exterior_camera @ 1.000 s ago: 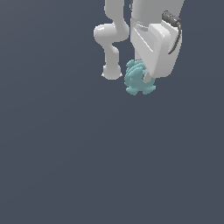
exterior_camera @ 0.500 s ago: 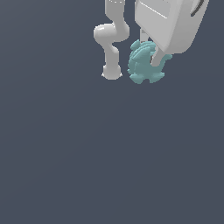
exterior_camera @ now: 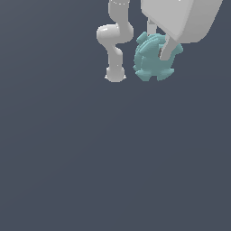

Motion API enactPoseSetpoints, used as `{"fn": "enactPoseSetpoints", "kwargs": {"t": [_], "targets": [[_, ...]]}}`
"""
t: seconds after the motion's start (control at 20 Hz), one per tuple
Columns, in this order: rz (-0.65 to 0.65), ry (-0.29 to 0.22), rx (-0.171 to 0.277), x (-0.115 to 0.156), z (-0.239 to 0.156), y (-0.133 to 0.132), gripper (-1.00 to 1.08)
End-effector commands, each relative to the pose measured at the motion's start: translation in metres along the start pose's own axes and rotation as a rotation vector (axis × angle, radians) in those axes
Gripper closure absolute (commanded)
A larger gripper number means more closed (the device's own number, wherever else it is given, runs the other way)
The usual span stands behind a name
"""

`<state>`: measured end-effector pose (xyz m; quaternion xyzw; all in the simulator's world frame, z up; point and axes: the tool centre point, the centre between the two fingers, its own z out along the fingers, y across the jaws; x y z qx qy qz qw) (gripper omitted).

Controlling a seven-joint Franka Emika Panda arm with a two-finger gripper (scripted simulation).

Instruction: Pick up the object and move it to a goal position.

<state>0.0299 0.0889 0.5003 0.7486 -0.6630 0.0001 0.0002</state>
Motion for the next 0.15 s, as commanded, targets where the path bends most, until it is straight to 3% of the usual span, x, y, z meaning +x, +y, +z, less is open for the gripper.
{"fn": "enactPoseSetpoints", "kwargs": {"t": [0.0,0.1], "targets": [[0.0,0.0,0.0,0.0002,-0.0017,-0.0006,1.08],[0.0,0.0,0.0,0.0002,-0.0019,-0.0008,1.08]]}}
